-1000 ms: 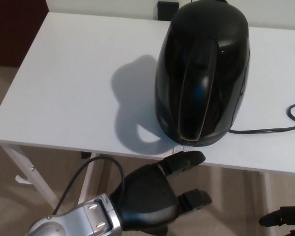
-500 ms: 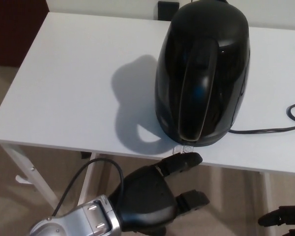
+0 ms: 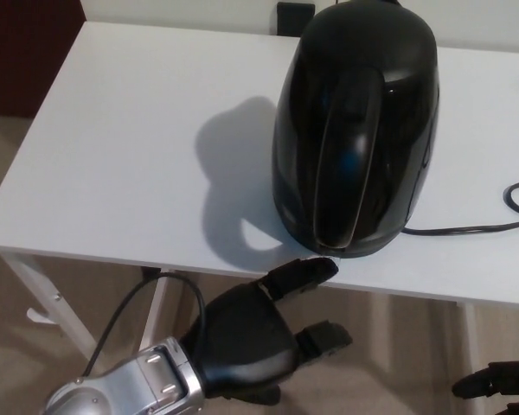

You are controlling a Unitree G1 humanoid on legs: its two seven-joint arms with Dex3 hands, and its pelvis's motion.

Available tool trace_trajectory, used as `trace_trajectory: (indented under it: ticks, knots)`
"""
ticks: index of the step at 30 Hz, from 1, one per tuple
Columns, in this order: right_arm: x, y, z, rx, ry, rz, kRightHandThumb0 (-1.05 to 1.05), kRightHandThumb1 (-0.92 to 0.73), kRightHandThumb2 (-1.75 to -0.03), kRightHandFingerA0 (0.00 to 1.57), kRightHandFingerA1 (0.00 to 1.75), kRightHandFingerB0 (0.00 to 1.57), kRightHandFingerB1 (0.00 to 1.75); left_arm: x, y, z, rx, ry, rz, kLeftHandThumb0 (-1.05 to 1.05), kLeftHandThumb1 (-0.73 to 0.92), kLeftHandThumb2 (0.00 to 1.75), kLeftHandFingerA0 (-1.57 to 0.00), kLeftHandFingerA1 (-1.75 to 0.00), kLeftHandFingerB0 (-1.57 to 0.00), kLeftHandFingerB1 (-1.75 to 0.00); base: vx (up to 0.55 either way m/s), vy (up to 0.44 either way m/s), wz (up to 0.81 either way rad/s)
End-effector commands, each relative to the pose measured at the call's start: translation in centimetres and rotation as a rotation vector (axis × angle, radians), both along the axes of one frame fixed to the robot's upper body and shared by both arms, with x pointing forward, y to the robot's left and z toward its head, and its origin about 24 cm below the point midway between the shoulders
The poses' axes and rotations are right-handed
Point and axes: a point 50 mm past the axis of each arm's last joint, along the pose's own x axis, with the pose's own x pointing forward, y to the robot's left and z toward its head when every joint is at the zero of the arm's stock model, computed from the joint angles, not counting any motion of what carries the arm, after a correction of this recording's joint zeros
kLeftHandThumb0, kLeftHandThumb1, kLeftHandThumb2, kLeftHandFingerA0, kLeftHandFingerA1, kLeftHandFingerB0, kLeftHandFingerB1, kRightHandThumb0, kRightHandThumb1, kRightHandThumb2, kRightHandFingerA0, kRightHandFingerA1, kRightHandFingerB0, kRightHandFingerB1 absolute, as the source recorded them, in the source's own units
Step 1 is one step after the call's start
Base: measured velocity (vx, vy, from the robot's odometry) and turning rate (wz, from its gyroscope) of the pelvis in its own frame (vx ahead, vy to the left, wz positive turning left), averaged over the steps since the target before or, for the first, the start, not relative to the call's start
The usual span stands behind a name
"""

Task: The robot walk towards a table in front and click the button on the base of the boilling pot using its left middle finger

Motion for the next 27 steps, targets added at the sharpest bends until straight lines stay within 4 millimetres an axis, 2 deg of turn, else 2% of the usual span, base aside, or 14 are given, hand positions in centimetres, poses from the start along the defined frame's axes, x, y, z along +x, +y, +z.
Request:
trace_trajectory:
  ticks: [1,27]
  knots:
    - [-0.3,-0.6,0.0,-0.026,0.022,-0.008,-0.31,-0.39,-0.52,1.02,0.56,0.87,0.54,0.6,0.7,-0.2,-0.007,-0.032,0.032,-0.59,0.63,0.59,-0.33,-0.32,-0.29,-0.30,0.00,0.000,0.00]
    - [-0.2,-0.6,0.0,-0.013,0.025,-0.016,-0.31,-0.38,-0.52,1.00,0.55,0.89,0.55,0.8,-0.3,-0.7,-0.021,-0.028,0.018,-0.59,0.63,0.60,-0.34,-0.32,-0.30,-0.30,0.00,0.000,0.00]
